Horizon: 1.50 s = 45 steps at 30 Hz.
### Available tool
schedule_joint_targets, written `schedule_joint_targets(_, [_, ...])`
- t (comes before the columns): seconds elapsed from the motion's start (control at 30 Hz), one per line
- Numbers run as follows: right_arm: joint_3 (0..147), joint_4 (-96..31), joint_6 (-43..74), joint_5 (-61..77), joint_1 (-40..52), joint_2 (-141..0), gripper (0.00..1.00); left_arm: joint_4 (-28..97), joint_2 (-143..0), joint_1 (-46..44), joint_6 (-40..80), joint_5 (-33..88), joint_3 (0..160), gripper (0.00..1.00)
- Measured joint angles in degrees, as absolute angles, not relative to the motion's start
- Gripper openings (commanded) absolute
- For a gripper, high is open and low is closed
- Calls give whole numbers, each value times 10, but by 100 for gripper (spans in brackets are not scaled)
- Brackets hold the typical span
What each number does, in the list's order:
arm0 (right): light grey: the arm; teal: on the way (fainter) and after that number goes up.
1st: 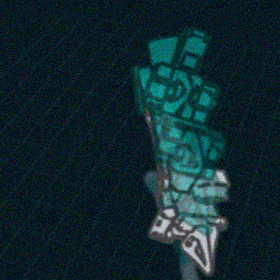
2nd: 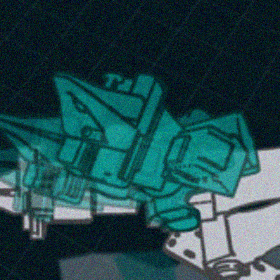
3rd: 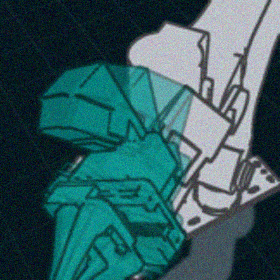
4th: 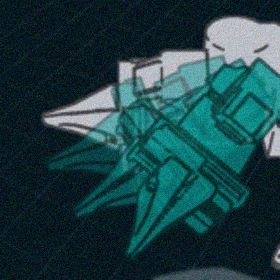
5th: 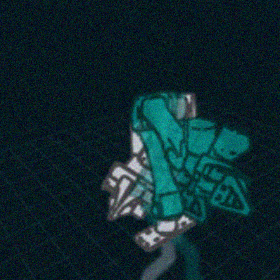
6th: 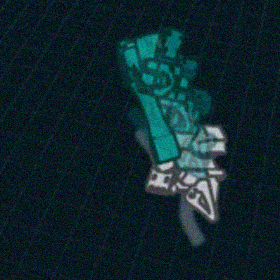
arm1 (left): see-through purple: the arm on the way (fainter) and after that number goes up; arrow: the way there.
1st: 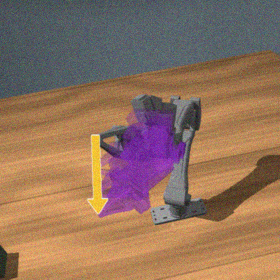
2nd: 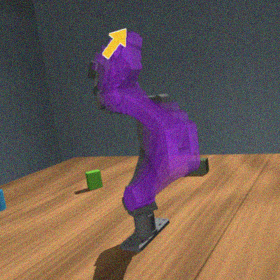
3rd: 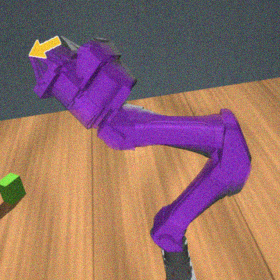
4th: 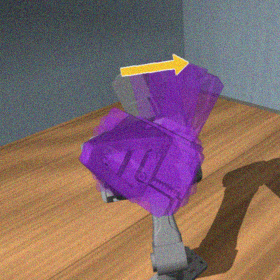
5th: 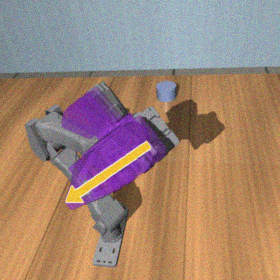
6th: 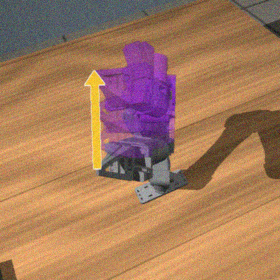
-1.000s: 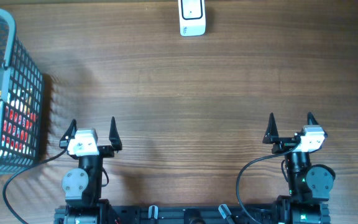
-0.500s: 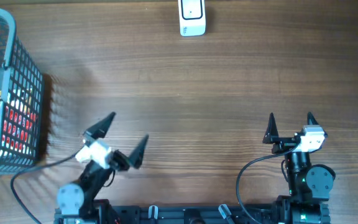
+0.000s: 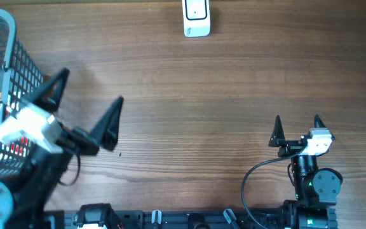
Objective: Scan the item barcode
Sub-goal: 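Reach the left gripper into the basket toward the red snack bag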
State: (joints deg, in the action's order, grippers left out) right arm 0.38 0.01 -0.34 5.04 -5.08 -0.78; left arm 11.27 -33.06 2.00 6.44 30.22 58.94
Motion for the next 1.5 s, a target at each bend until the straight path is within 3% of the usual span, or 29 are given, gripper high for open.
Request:
schedule_joint_targets(0.13, [4, 0, -3, 50, -51, -8, 100, 135, -430, 21, 60, 206, 690, 100])
schedule_joint_targets(0.33, [4, 1, -4, 50, -51, -8, 100, 420, -646, 24, 54, -56, 1057, 100])
schedule_joint_targets(0.43, [4, 0, -3, 50, -51, -8, 100, 609, -835, 99, 54, -202, 1347, 100])
schedule_joint_targets(0.53, [4, 0, -4, 50, -51, -8, 100, 679, -929, 237, 115, -245, 1402, 100])
schedule_joint_targets(0.7, [4, 0, -3, 50, -51, -8, 99, 733, -999, 385, 168, -233, 1403, 100])
schedule_joint_targets(0.9, [4, 0, -3, 50, -51, -8, 100, 817, -1084, 449, 203, -196, 1417, 100])
schedule_joint_targets(1.13, [4, 0, -4, 50, -51, -8, 100, 889, -1245, 459, 210, -89, 1414, 100])
schedule_joint_targets(1.5, [4, 0, -4, 50, -51, -8, 100, 945, -1307, 459, 210, -65, 1371, 100])
